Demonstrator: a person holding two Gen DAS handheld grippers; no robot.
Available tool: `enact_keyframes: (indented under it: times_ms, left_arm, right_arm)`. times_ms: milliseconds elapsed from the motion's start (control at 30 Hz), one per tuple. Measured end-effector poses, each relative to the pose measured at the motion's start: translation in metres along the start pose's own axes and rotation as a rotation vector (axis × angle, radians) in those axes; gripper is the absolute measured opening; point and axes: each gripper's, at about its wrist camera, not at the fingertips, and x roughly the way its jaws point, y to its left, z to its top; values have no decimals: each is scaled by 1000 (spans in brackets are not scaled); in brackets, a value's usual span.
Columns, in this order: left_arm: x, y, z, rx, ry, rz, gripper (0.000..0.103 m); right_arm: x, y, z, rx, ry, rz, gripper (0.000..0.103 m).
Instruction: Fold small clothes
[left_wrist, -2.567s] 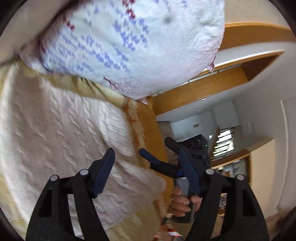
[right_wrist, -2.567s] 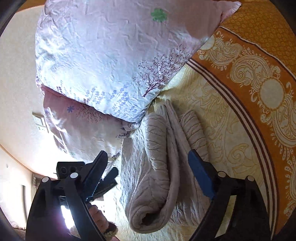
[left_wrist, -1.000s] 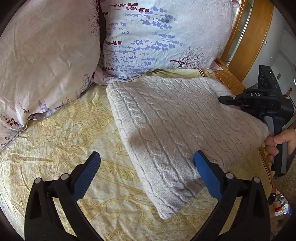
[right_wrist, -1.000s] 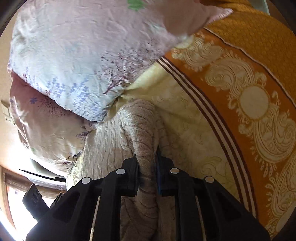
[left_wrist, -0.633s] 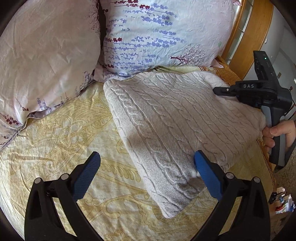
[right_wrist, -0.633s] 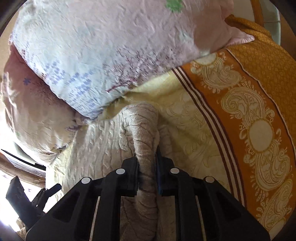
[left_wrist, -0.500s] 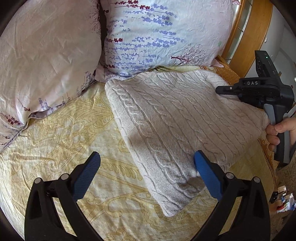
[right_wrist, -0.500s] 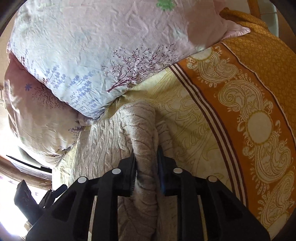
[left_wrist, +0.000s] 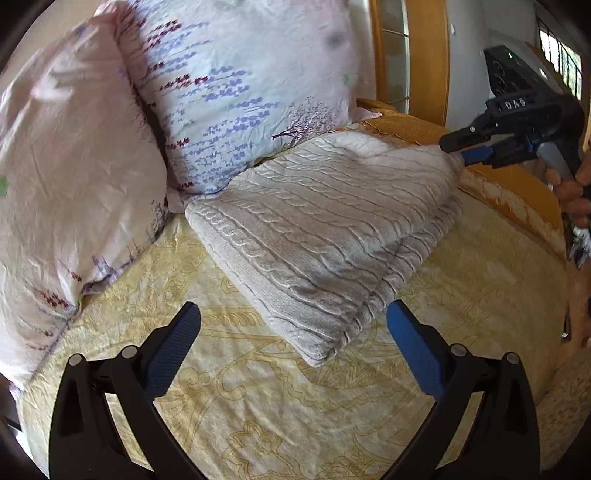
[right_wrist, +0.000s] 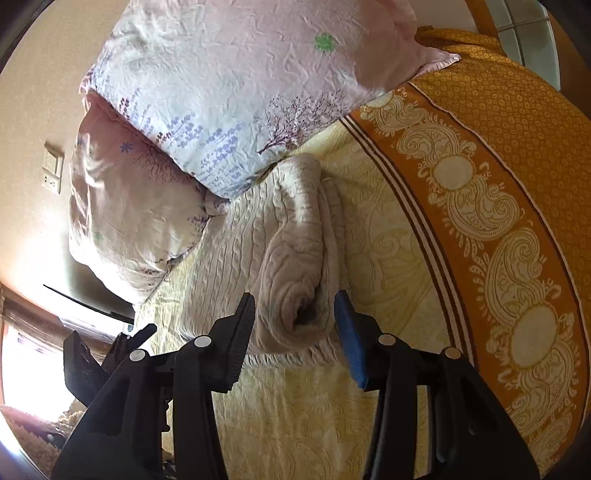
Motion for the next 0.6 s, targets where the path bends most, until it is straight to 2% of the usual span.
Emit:
enact_keyframes:
  times_ms: [100,167,200,267,367,533,600]
  left_arm:
    - [5,-19,-3,116,-28,76,93]
    - [12,-27,-3,161,-26,90,76]
    - [15,-30,-3,174,-26,99,72]
    - [21,-31,-4,172,-18,123,57]
    - [22,-27,-6,147,-22,104,55]
    - [14,-36,-13,197,-33,104,51]
    - [14,-39,-16,224,-31,114,45]
  right_arm:
    - [2,9,-7,-52,14,-38,47]
    - [4,13,-8,-71,14,-57,47]
    - [4,14,-9,-72,11,-60,47]
    - [5,14,-10,-69,7,-62,47]
    - [6,13,-10,-65,8,-61,47]
    - [6,14,-9,-71,9,-58,47]
    - [8,15,-8,-75,11,-61,47]
